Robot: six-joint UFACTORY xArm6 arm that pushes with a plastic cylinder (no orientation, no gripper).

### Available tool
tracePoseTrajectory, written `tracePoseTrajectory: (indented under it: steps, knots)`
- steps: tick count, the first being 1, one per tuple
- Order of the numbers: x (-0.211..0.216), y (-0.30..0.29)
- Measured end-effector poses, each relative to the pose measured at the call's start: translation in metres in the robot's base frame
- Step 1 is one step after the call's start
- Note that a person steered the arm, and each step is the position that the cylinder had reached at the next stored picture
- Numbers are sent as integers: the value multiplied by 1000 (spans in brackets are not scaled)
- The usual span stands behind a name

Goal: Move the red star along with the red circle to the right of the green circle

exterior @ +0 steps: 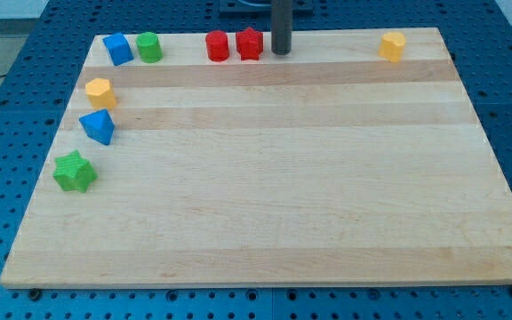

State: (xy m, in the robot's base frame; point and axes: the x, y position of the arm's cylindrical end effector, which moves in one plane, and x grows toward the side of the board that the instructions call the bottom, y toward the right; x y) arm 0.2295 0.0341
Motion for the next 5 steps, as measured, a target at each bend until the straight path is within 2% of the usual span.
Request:
tracePoseTrajectory:
  steps: [1,2,3,5]
  knots:
    - [-13,-24]
    - [-14,-85]
    - [-31,-115]
    - [-28,-144]
